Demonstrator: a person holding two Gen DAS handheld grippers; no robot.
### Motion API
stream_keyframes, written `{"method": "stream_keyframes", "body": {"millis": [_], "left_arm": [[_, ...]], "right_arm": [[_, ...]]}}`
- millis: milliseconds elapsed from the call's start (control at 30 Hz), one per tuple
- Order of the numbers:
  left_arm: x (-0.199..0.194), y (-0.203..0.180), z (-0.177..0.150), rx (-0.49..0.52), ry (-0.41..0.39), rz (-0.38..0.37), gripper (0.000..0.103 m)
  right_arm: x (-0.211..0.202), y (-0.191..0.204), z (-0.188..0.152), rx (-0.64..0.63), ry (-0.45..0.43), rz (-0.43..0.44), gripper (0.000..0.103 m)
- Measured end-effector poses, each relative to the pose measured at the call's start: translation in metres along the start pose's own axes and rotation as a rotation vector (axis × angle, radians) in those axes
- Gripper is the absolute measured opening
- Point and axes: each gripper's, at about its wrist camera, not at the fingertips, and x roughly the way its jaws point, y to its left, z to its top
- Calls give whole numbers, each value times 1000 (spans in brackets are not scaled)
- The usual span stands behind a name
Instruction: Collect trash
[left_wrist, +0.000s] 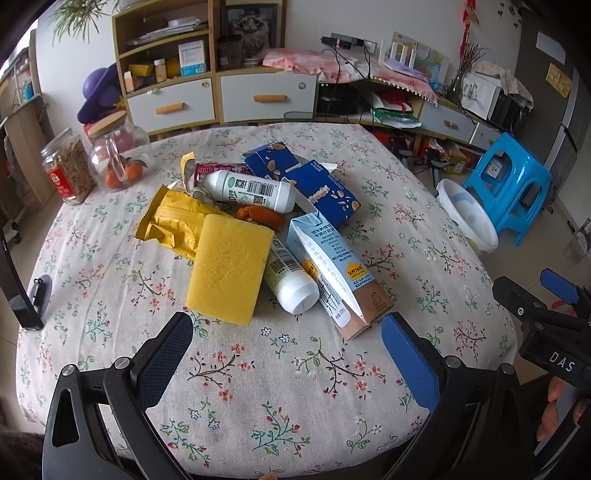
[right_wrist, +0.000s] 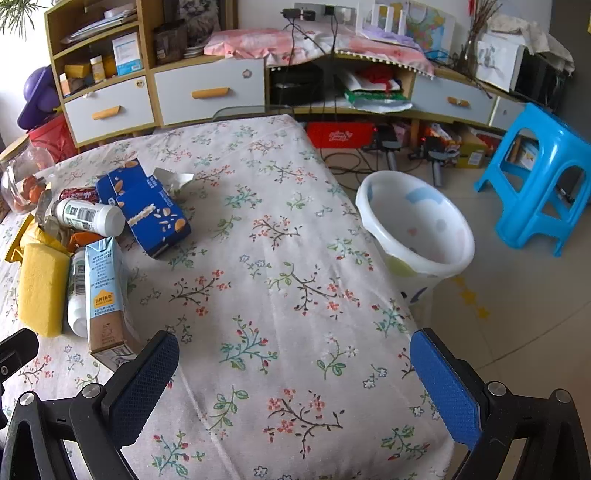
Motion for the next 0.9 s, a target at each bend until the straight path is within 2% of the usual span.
{"method": "stream_keyframes", "body": {"millis": [900], "left_arm": [[0,-1,-1,-4,10,-10,103]], "right_arm": [[3,2,-1,-1,6,0,103]]}}
